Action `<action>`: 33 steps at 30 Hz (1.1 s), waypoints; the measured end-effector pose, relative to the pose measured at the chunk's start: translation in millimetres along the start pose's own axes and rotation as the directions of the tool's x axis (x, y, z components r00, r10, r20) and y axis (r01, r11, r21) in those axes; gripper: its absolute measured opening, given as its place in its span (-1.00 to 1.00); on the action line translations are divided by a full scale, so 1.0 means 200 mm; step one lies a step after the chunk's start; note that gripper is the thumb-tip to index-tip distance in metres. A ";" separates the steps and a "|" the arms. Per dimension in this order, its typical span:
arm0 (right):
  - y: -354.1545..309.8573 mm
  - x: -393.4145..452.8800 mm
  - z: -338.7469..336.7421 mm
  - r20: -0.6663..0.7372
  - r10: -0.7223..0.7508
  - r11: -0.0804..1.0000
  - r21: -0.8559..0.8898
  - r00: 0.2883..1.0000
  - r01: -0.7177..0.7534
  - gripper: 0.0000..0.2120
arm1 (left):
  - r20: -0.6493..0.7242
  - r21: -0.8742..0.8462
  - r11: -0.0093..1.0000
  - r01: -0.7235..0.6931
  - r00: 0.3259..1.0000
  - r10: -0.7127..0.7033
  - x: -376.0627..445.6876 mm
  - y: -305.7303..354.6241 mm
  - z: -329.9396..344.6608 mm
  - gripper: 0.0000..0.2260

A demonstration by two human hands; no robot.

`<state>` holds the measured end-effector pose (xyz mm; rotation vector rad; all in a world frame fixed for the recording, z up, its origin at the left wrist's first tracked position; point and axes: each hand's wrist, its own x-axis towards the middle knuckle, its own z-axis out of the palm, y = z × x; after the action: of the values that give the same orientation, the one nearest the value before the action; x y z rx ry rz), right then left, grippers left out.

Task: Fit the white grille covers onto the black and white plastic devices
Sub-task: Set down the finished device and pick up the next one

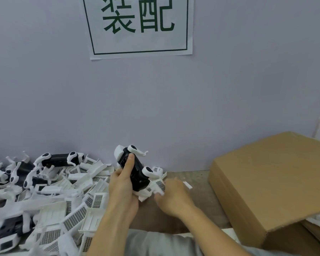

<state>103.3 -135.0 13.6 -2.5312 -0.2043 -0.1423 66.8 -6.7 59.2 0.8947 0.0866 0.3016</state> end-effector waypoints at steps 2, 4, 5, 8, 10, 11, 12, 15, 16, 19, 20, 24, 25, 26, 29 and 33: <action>0.05 -0.03 -0.08 -0.085 0.086 0.975 0.214 0.993 -0.066 -0.81 | -0.025 0.092 0.995 0.036 0.999 -0.034 0.01 -0.03 0.00 -0.71; 0.11 -0.07 -0.15 -0.192 0.159 0.916 0.394 0.968 -0.073 -0.84 | -0.076 0.219 0.975 0.046 0.997 -0.030 0.01 -0.09 0.01 -0.84; 0.13 -0.10 -0.18 -0.255 0.184 0.885 0.463 0.949 -0.047 -0.88 | -0.097 0.312 0.950 0.015 0.995 0.017 0.02 -0.12 0.01 -0.83; 0.15 -0.19 -0.22 -0.402 0.201 0.783 0.614 0.894 0.101 -0.90 | -0.003 0.546 0.826 -0.141 0.985 0.171 -0.03 -0.20 0.05 -0.72; 0.14 -0.22 -0.21 -0.417 0.144 0.745 0.643 0.897 0.179 -0.86 | 0.061 0.649 0.732 -0.209 0.973 0.223 -0.05 -0.25 0.07 -0.72; 0.14 -0.23 -0.19 -0.397 0.102 0.748 0.636 0.912 0.192 -0.86 | 0.082 0.672 0.704 -0.228 0.969 0.235 -0.05 -0.28 0.08 -0.76; 0.13 -0.23 -0.17 -0.370 0.054 0.764 0.614 0.927 0.200 -0.85 | 0.090 0.671 0.704 -0.235 0.967 0.236 -0.06 -0.30 0.09 -0.81; 0.12 -0.21 -0.12 -0.323 -0.035 0.828 0.521 0.946 0.208 -0.76 | 0.050 0.558 0.806 -0.199 0.977 0.207 -0.07 -0.34 0.14 -0.90; 0.12 -0.21 -0.11 -0.331 -0.029 0.836 0.509 0.943 0.204 -0.75 | 0.057 0.532 0.820 -0.210 0.976 0.212 -0.07 -0.35 0.14 -0.89; 0.13 -0.20 -0.12 -0.397 0.010 0.851 0.485 0.918 0.201 -0.73 | 0.173 0.548 0.782 -0.297 0.955 0.241 -0.10 -0.38 0.16 -0.92; 0.13 -0.20 -0.13 -0.413 0.016 0.858 0.474 0.911 0.200 -0.75 | 0.200 0.558 0.767 -0.317 0.948 0.247 -0.10 -0.39 0.16 -0.91; 0.14 -0.20 -0.12 -0.413 0.008 0.881 0.433 0.911 0.188 -0.71 | 0.212 0.592 0.727 -0.348 0.938 0.276 -0.10 -0.38 0.16 -0.81; 0.14 -0.20 -0.12 -0.418 0.015 0.886 0.427 0.908 0.182 -0.70 | 0.209 0.596 0.722 -0.351 0.936 0.282 -0.10 -0.38 0.15 -0.77; 0.13 -0.20 -0.12 -0.422 0.023 0.886 0.428 0.906 0.177 -0.70 | 0.207 0.594 0.723 -0.353 0.936 0.286 -0.10 -0.37 0.15 -0.74; 0.13 -0.20 -0.12 -0.422 0.027 0.876 0.447 0.906 0.182 -0.65 | 0.190 0.596 0.725 -0.344 0.938 0.289 -0.09 -0.37 0.15 -0.73; 0.12 -0.20 -0.12 -0.447 -0.072 0.883 0.387 0.892 0.265 -0.66 | 0.108 0.489 0.829 -0.272 0.962 0.252 -0.09 -0.38 0.16 -0.72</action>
<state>66.1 -173.5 14.1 -1.9686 -0.2553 -0.6370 73.4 -81.4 19.1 1.4376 0.0025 0.5343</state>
